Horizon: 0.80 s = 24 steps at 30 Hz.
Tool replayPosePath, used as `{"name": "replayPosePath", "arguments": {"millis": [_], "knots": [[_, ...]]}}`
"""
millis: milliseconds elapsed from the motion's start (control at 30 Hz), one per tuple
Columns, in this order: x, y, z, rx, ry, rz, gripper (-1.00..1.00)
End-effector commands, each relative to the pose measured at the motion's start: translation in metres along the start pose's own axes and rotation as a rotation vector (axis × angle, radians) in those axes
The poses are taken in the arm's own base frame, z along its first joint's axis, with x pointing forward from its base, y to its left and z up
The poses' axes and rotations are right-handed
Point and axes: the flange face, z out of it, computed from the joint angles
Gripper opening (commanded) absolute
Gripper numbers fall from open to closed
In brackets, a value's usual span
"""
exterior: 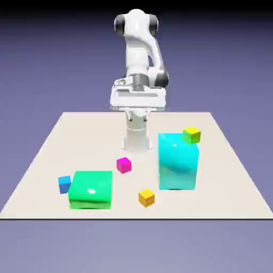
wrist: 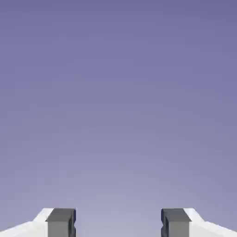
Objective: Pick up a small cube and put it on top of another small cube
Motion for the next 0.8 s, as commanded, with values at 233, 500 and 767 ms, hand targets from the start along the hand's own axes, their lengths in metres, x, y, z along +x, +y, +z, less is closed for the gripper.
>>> {"name": "replayPosePath", "arguments": {"millis": [233,500,767], "knots": [[0.062,0.083,0.083,-0.272,-0.208,0.376,0.0],[0.101,0.193,0.145,-0.52,-0.373,0.743,0.0],[0.121,0.311,0.178,-0.731,-0.484,1.087,0.0]]}}
